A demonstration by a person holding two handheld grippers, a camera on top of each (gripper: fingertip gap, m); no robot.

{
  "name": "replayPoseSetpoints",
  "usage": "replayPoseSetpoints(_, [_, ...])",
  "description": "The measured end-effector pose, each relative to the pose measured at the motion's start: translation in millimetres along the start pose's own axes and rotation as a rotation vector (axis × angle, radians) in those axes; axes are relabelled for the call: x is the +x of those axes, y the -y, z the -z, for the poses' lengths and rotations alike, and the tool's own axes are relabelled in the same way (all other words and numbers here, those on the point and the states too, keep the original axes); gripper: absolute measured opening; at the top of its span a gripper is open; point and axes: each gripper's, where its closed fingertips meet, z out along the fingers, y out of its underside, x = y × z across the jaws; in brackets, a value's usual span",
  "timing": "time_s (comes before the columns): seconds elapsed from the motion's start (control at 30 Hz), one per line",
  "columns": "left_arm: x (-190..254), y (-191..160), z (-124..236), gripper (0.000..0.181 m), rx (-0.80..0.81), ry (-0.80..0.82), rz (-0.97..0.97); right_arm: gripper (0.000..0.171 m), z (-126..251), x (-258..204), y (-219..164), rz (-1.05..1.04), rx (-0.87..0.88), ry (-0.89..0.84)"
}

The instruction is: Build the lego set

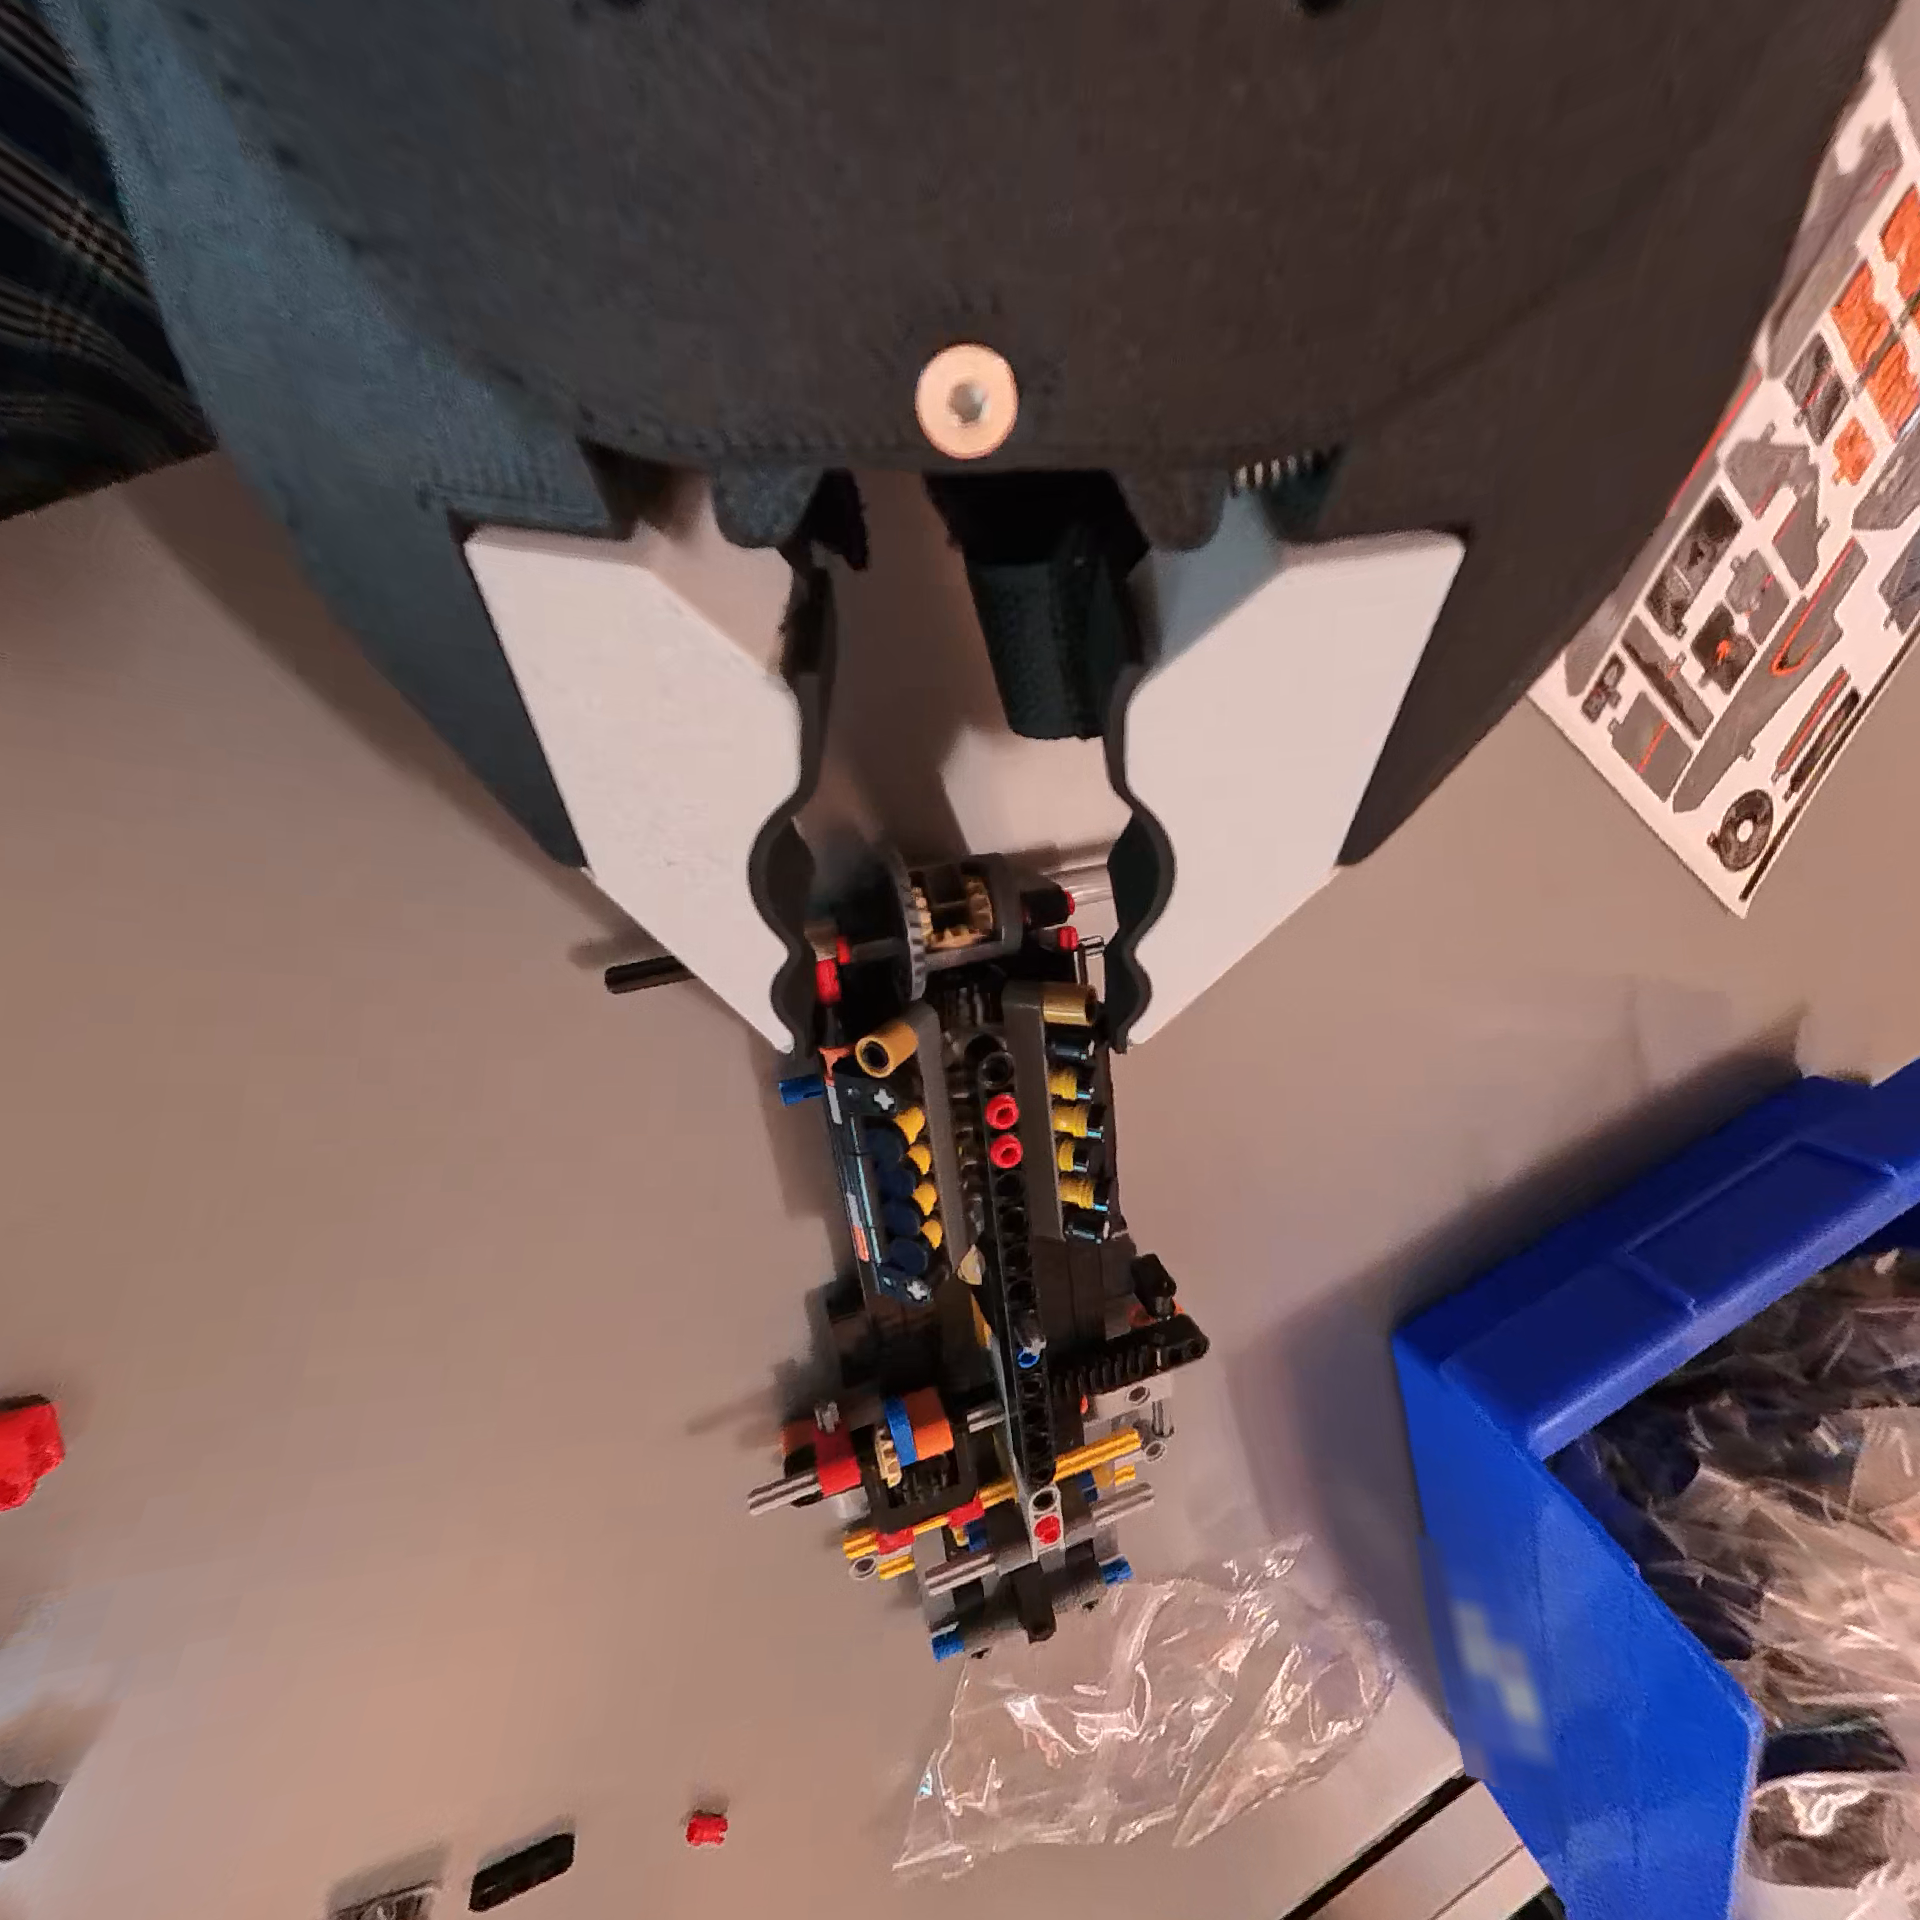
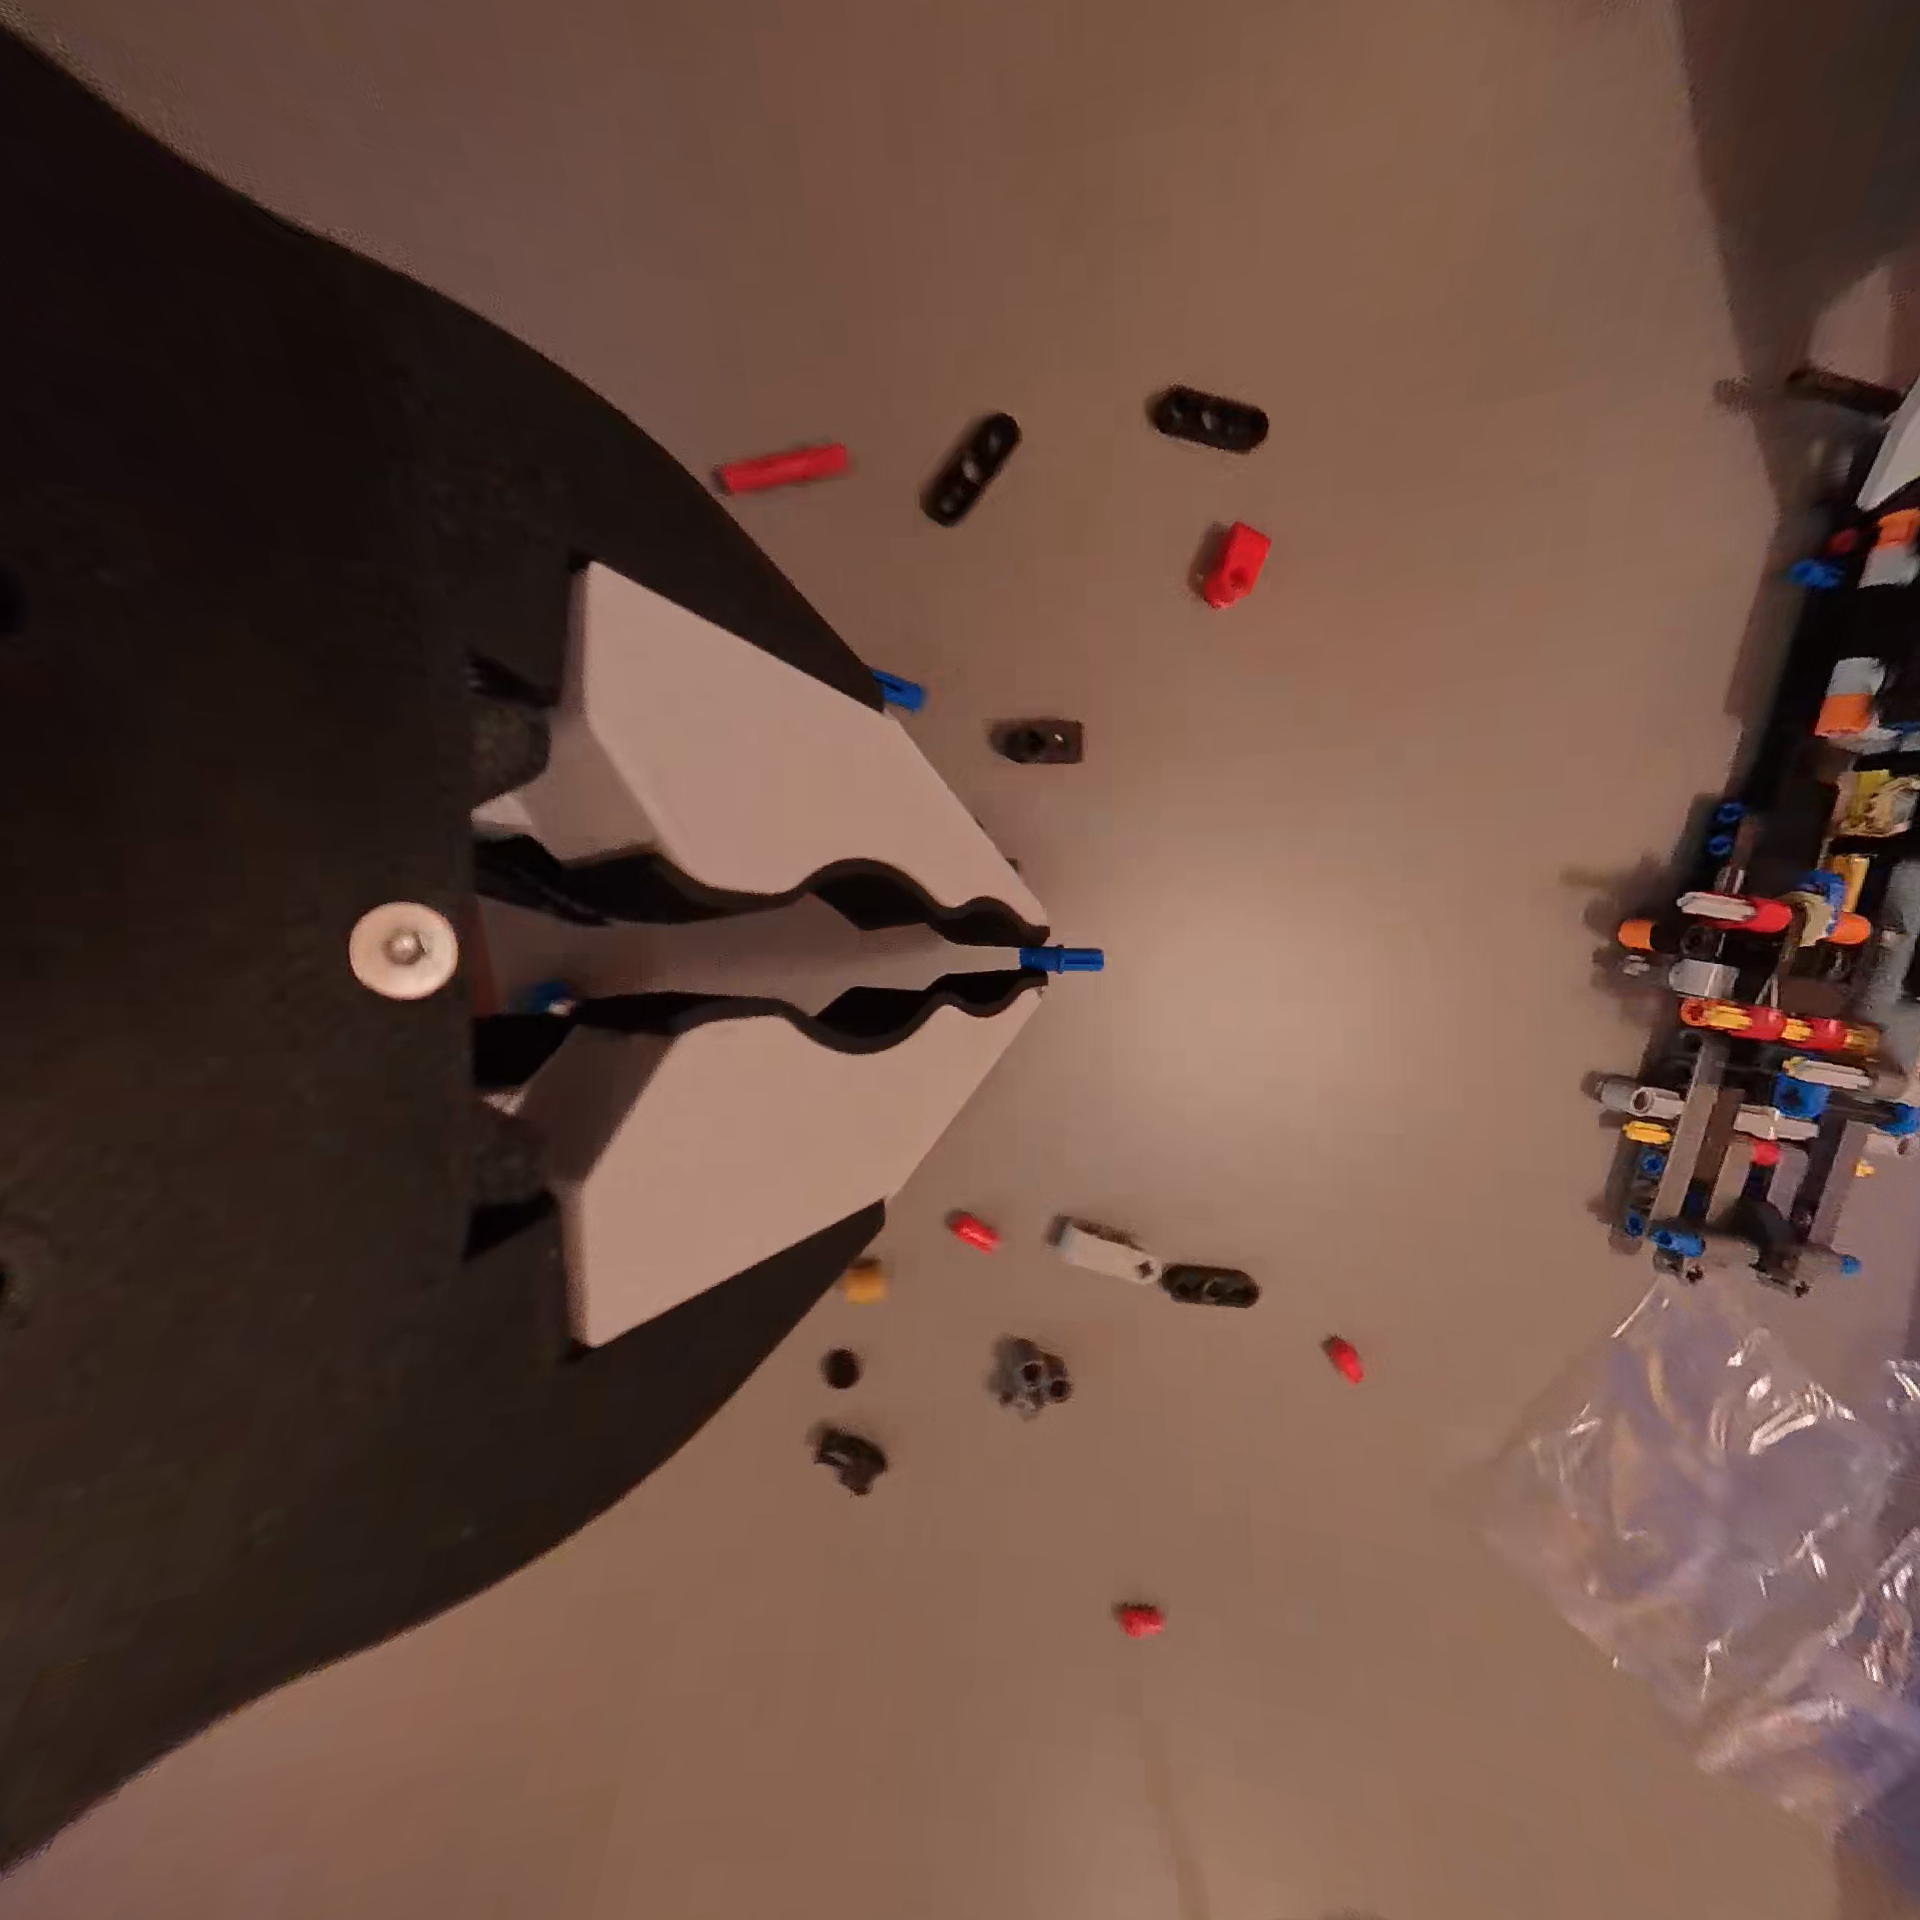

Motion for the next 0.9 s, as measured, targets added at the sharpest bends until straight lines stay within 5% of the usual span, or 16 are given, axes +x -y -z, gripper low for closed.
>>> replayPoseSetpoints(0.3, [-7.4,3.0,15.5,0.061,0.061,-0.047,0.049,0.002,-36.1,0.1,5.7,0.026,-0.051,0.081])
replayPoseSetpoints(0.6, [-24.8,29.2,24.7,0.062,0.122,-0.087,0.047,0.019,-32.1,-1.3,6.5,-0.006,-0.014,0.11])
replayPoseSetpoints(0.9, [-27.5,53.3,3.3,0.055,0.078,-0.146,-0.053,0.012,-17.9,9.3,13.2,-0.031,0.084,0.079])
